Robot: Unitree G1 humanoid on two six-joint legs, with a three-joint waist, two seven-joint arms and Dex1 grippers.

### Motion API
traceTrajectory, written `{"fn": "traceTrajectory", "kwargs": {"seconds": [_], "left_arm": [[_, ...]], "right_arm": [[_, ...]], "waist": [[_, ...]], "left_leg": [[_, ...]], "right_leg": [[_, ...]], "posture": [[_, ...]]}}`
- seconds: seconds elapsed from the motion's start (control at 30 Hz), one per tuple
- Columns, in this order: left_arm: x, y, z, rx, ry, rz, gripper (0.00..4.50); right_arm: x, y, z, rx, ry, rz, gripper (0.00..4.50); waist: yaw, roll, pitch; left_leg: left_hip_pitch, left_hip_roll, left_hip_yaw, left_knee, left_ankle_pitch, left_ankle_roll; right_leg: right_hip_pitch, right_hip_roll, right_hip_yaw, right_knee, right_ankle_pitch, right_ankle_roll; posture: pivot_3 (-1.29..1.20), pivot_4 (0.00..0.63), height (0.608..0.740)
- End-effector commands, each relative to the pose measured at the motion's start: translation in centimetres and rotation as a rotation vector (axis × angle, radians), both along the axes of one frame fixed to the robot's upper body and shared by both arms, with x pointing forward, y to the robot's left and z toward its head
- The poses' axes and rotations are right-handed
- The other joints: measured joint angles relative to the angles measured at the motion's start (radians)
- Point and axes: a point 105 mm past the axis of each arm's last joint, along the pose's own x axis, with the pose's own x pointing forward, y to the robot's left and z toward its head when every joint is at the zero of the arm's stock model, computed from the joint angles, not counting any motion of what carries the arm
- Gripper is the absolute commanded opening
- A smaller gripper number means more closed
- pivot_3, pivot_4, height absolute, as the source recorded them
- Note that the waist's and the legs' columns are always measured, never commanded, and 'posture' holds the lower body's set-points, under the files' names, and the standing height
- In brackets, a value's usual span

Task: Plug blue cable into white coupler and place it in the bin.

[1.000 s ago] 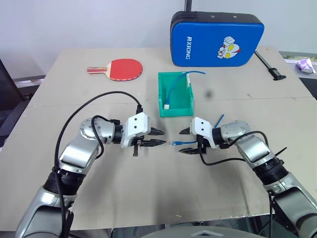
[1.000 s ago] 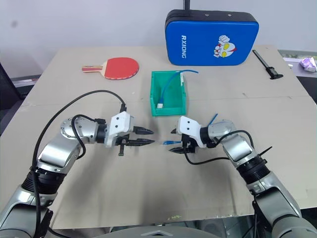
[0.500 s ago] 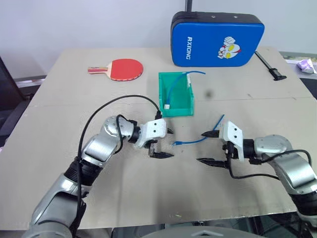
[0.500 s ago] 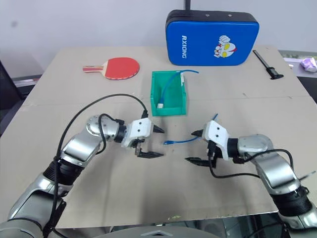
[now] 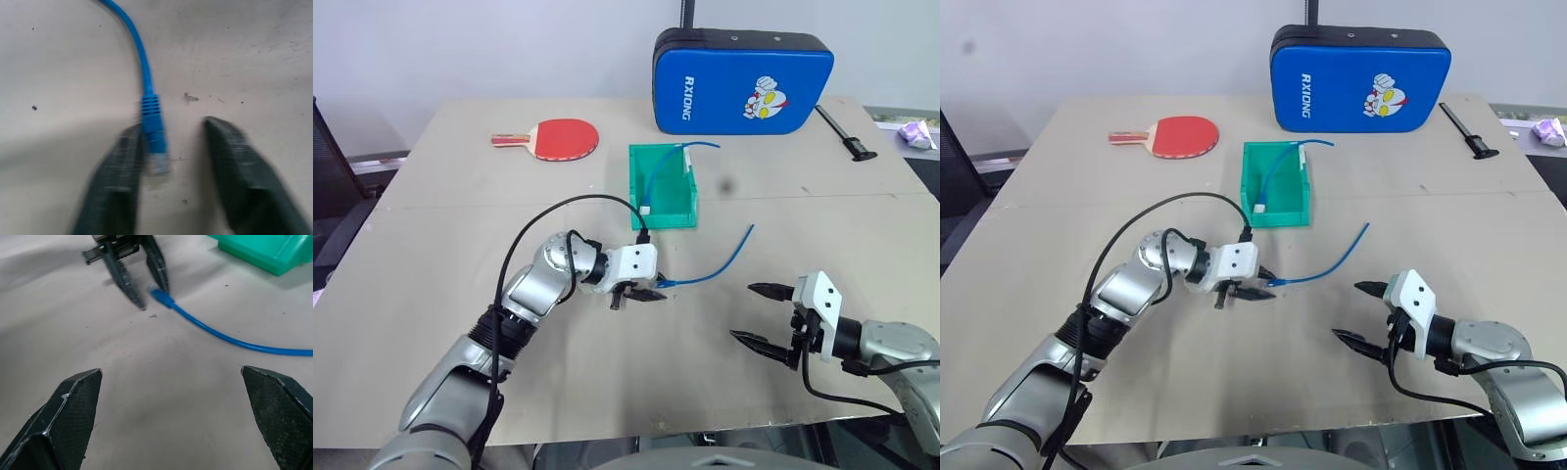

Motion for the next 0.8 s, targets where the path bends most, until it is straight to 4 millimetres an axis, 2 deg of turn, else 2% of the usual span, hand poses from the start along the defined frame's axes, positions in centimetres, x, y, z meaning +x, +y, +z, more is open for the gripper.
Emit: {"fn": "traceTrajectory", "kwargs": {"seconds": [0.03, 0.17, 0.33, 0.43, 0.5, 0.63, 0.8], "left_arm": [[0.2, 1.1, -0.6, 0.055, 0.025, 0.021, 0.04], [0.6, 1.3, -0.3, 0.054, 0.023, 0.031, 0.04], [1.2, -0.7, 4.2, -0.252, 0.08, 0.099, 0.04], [0.2, -1.6, 6.6, -0.444, 0.221, 0.106, 0.04], [-0.5, -2.1, 7.9, -0.541, 0.293, 0.099, 0.04], [-2.0, -3.0, 10.2, -0.72, 0.455, 0.051, 0.04], [-3.1, -3.3, 11.4, -0.787, 0.573, 0.015, 0.04]], "right_arm": [[0.4, -0.3, 1.5, -0.006, -0.082, -0.015, 4.5], [0.7, -0.2, 1.5, -0.005, -0.089, -0.018, 4.5], [0.1, 0.3, 2.4, 0.174, -0.021, -0.028, 4.5], [-1.7, 1.2, 3.2, 0.326, 0.153, 0.047, 4.5], [-2.2, 1.8, 3.7, 0.385, 0.216, 0.081, 4.5], [-0.1, 3.1, 4.8, 0.497, 0.22, 0.068, 4.5], [2.0, 4.7, 7.8, 0.689, 0.209, 0.083, 4.5]], "waist": [[-0.003, 0.0, 0.0], [-0.002, 0.0, 0.0], [0.001, 0.0, 0.0], [0.001, 0.0, 0.0], [0.0, 0.0, 0.0], [-0.005, 0.0, 0.0], [-0.004, 0.0, 0.0]], "left_leg": [[0.0, 0.0, 0.0, 0.0, 0.0, 0.0], [0.0, 0.001, 0.0, 0.0, 0.0, 0.0], [-0.002, 0.002, -0.001, 0.0, 0.0, 0.0], [-0.003, 0.003, -0.002, 0.0, 0.0, 0.0], [-0.003, 0.004, -0.002, 0.0, 0.0, 0.0], [-0.002, 0.004, -0.001, 0.0, 0.0, 0.0], [-0.001, 0.004, -0.002, 0.0, 0.0, 0.0]], "right_leg": [[0.0, 0.0, 0.001, 0.0, 0.0, 0.0], [0.0, 0.001, 0.001, 0.0, 0.002, 0.003], [-0.002, 0.002, 0.0, 0.0, 0.002, 0.003], [-0.002, 0.001, 0.0, -0.001, 0.002, 0.003], [-0.002, 0.0, 0.0, -0.001, 0.002, 0.003], [-0.001, 0.0, 0.0, -0.002, 0.002, 0.003], [-0.001, 0.002, 0.0, 0.001, 0.002, 0.002]], "posture": [[0.0, 0.15, 0.728], [0.0, 0.15, 0.728], [0.0, 0.15, 0.728], [0.0, 0.15, 0.728], [0.0, 0.15, 0.728], [0.0, 0.15, 0.728], [0.0, 0.15, 0.728]]}}
